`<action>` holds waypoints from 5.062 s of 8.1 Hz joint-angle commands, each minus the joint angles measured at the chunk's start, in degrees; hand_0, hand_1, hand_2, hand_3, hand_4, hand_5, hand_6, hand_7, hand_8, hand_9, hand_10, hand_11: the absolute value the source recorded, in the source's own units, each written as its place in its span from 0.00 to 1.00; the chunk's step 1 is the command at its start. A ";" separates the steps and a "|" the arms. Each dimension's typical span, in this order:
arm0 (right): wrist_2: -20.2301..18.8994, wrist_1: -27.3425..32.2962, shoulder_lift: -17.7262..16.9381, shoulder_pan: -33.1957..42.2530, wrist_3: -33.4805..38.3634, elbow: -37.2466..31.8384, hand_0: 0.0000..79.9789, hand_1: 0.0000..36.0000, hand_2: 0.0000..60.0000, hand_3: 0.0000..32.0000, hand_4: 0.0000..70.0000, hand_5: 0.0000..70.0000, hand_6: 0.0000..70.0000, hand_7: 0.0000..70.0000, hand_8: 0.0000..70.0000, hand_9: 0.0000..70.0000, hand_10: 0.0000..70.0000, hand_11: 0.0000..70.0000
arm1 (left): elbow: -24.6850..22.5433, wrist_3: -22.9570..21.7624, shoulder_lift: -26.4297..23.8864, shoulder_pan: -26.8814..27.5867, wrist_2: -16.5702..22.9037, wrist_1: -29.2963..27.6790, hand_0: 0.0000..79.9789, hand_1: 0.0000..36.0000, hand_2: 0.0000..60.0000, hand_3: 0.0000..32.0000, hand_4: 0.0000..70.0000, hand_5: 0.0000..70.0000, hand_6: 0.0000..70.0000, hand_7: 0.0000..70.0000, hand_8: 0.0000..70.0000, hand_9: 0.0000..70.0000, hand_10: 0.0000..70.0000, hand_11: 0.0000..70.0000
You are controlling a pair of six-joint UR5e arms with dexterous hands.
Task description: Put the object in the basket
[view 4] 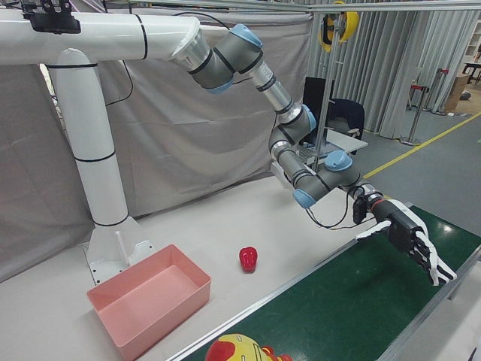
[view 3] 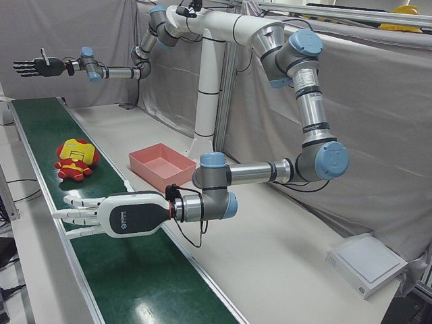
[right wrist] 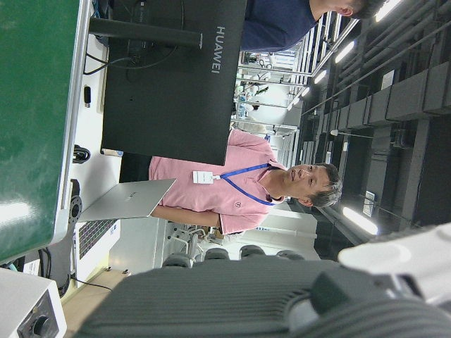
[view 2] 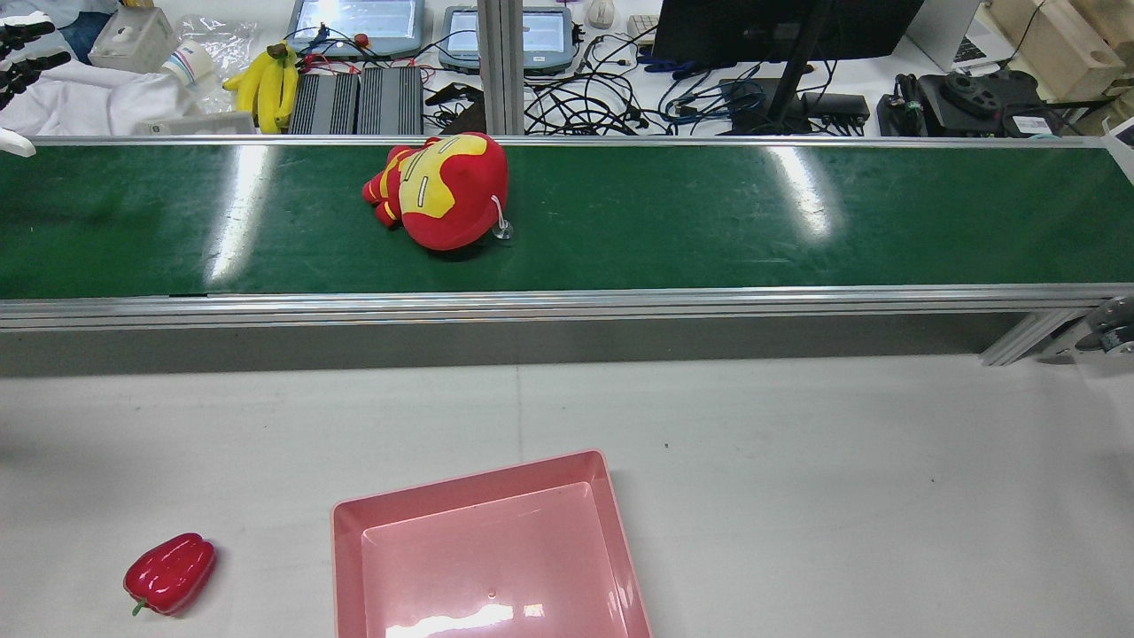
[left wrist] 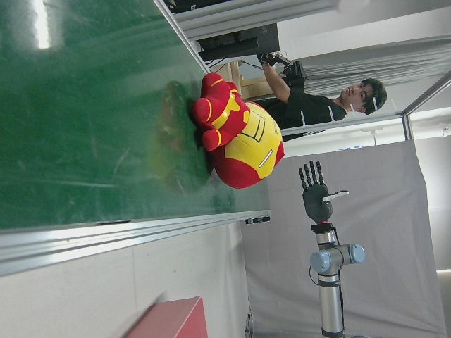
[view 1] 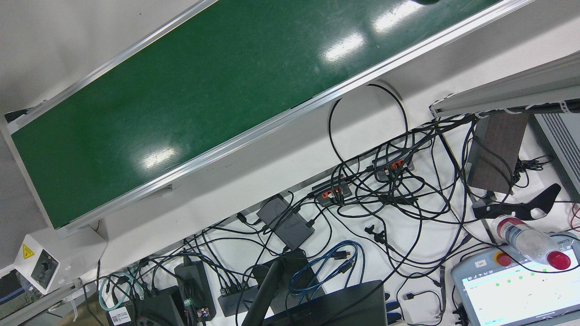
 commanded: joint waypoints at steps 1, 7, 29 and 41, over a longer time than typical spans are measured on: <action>0.00 0.00 0.00 -0.06 0.00 0.00 0.00 0.00 0.00 0.00 0.00 0.00 0.00 0.00 0.00 0.00 0.00 0.00 | -0.34 0.07 -0.25 0.10 0.06 0.11 0.88 0.61 0.00 0.00 0.16 0.30 0.06 0.05 0.14 0.22 0.00 0.00; 0.00 0.00 0.00 0.03 0.00 0.00 0.00 0.00 0.00 0.00 0.00 0.00 0.00 0.00 0.00 0.00 0.00 0.00 | -0.78 0.33 -0.51 0.10 -0.03 0.73 0.87 0.59 0.00 0.00 0.17 0.32 0.06 0.06 0.15 0.23 0.00 0.00; 0.00 0.00 0.00 0.03 0.00 0.00 0.00 0.00 0.00 0.00 0.00 0.00 0.00 0.00 0.00 0.00 0.00 0.00 | -5.76 13.05 -2.18 2.83 0.06 10.81 0.82 0.58 0.00 0.00 0.18 0.31 0.06 0.06 0.14 0.22 0.00 0.00; 0.00 0.00 0.00 0.03 0.00 0.00 0.00 0.00 0.00 0.00 0.00 0.00 0.00 0.00 0.00 0.00 0.00 0.00 | -8.51 25.20 -4.47 8.28 -0.29 19.98 0.76 0.59 0.00 0.00 0.15 0.29 0.06 0.05 0.14 0.22 0.00 0.00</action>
